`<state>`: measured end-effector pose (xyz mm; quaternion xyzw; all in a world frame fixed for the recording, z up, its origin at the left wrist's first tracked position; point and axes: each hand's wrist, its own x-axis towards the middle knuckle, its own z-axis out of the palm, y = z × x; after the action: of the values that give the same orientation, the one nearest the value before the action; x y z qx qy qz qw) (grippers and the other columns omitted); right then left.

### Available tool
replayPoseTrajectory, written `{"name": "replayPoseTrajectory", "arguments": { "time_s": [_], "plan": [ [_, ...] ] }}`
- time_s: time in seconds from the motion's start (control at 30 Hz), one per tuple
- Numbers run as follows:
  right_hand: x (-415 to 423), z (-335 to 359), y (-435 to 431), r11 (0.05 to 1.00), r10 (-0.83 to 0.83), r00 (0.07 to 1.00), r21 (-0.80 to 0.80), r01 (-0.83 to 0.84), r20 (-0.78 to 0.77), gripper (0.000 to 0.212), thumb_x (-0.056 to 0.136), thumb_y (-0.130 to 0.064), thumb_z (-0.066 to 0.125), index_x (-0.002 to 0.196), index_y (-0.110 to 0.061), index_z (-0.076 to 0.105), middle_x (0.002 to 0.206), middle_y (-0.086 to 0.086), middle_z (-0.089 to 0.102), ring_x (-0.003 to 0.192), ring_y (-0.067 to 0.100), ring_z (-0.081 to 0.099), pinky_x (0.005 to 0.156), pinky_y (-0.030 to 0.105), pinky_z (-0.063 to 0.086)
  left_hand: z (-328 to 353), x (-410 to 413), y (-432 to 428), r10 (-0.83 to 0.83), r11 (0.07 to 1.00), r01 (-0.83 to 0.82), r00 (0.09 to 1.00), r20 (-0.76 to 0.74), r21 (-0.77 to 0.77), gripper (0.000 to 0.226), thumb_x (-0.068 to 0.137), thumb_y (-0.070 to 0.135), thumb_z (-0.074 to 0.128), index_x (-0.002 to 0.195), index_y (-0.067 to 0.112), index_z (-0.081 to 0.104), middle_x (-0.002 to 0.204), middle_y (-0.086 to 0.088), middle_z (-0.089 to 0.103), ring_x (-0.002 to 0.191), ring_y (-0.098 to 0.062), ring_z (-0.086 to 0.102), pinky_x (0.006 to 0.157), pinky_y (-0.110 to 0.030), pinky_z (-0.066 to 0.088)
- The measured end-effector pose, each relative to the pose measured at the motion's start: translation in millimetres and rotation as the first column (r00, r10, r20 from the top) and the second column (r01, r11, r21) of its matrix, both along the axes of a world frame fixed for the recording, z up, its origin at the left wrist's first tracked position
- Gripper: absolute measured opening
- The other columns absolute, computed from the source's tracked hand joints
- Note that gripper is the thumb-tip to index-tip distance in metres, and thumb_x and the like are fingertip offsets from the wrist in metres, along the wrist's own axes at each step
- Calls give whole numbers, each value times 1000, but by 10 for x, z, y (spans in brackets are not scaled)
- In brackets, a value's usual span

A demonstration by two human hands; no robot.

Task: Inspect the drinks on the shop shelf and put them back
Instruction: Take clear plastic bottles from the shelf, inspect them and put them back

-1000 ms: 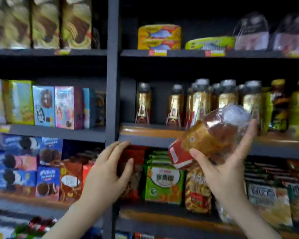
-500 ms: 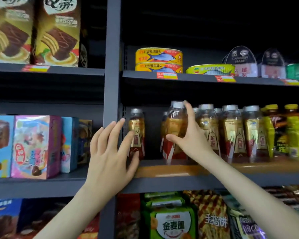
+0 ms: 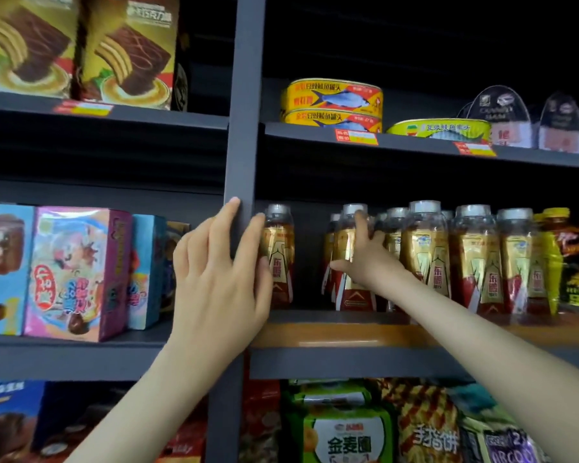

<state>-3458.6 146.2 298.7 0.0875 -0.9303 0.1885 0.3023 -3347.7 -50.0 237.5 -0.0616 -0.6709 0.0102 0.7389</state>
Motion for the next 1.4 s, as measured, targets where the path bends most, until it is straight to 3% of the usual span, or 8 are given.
{"name": "replayPoseTrajectory", "arguments": {
  "time_s": [0.17,0.33,0.53,0.67,0.97,1.17,1.3,1.4],
  "plan": [
    [131,69,-268,924,-43,905,328,198,-422,88,92,-48,57,152,-20,0,157,16,7,143,34,13,112,42,27,153,-39,-1,16,1000,-16,1000,-14,-4,51,92,26,43,139,6,49,143,-23,43,122,-35,37,99,-46,29],
    [-172,113,-843,940,305,952,173,-295,-35,92,93,-41,59,149,-42,-14,160,10,-17,144,44,3,112,55,25,156,-69,-15,-4,1000,4,1000,-5,-12,55,90,26,43,142,7,46,146,-21,40,125,-34,35,101,-45,27],
    [-453,165,-1189,935,355,932,-41,-353,68,91,94,-41,57,147,-49,-16,156,18,-26,135,44,35,98,45,44,146,-49,-52,24,1000,-23,999,39,-15,58,89,26,43,146,12,42,150,-16,38,126,-30,35,100,-43,27],
    [-398,152,-1088,924,381,924,-35,-380,33,85,93,-44,59,148,-52,-5,158,18,-18,139,45,26,106,47,36,135,-39,-35,0,1000,0,998,59,-6,58,88,23,43,146,13,41,151,-16,37,123,-29,36,98,-40,27],
    [301,51,-501,905,415,868,220,-364,-271,83,94,-30,61,146,-56,2,161,8,-13,139,40,31,105,48,39,104,-62,-15,-90,995,92,995,45,-43,50,92,17,41,140,4,47,146,-24,39,120,-36,38,103,-45,33],
    [802,-136,-160,820,557,687,444,-363,-467,84,86,-14,70,149,-39,21,157,15,4,132,37,42,95,47,51,-36,26,69,-36,999,35,998,47,16,46,90,17,47,135,8,53,140,-27,44,122,-43,41,101,-54,35],
    [1194,-175,78,791,612,539,456,-408,-579,74,88,-14,68,143,-36,26,156,20,9,133,37,40,92,46,53,-129,320,357,-292,954,269,935,201,133,50,93,37,47,137,14,52,143,-18,42,132,-35,35,110,-46,23],
    [1559,-243,279,749,658,456,464,-472,-599,67,91,-14,65,141,-35,27,154,19,8,137,35,34,88,47,55,-140,715,733,-684,729,635,676,274,254,54,94,41,51,144,24,37,144,4,42,135,-11,35,112,-27,28]
  ]
}}
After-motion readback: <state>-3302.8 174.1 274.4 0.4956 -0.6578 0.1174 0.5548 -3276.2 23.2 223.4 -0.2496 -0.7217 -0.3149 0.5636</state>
